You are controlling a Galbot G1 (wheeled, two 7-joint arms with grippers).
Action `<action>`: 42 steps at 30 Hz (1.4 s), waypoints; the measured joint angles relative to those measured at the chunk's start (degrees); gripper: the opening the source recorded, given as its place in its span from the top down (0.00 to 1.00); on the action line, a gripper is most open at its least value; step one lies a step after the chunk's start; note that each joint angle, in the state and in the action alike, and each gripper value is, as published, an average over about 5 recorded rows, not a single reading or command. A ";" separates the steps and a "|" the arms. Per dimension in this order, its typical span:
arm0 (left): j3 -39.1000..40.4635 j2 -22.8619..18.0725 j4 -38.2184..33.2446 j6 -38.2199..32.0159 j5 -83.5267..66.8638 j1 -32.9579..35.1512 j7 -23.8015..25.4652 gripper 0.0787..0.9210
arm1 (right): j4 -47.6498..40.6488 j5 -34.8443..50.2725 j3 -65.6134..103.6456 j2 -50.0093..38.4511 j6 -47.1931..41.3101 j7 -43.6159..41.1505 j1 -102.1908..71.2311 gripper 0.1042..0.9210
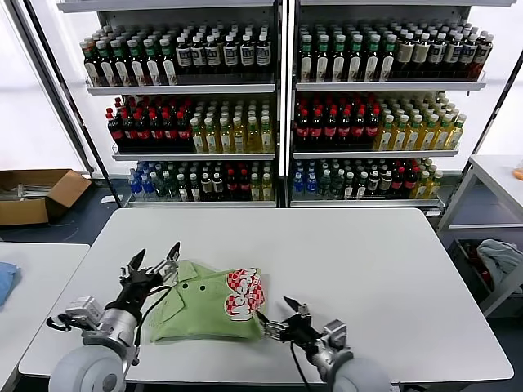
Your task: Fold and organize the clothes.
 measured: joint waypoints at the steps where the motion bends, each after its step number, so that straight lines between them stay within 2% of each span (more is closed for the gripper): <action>1: -0.62 0.01 -0.04 -0.11 0.63 0.29 0.39 0.12 | -0.85 0.15 -1.10 0.26 -0.58 0.27 1.14 0.16; 13: -4.61 -0.22 -0.44 -0.80 3.63 1.61 2.43 0.12 | -5.52 2.37 -8.21 1.68 -5.08 1.78 10.36 0.58; 24: -5.89 -0.15 -0.17 -1.04 3.74 2.19 3.06 0.12 | -3.65 1.47 -7.00 -1.06 -6.76 -0.91 10.19 0.95; 37: -4.92 -1.16 0.13 -0.65 3.62 1.55 2.97 0.12 | 2.27 -1.41 5.56 -13.60 -6.71 -7.10 1.61 0.98; 40: -4.72 -1.36 0.12 -0.47 3.44 1.49 2.87 0.12 | 3.32 -1.94 8.52 -15.24 -6.13 -7.48 -0.38 0.94; 42: -4.71 -1.48 0.07 -0.38 3.25 1.59 2.84 0.12 | 4.20 -2.34 10.32 -15.92 -5.65 -7.59 -1.67 0.87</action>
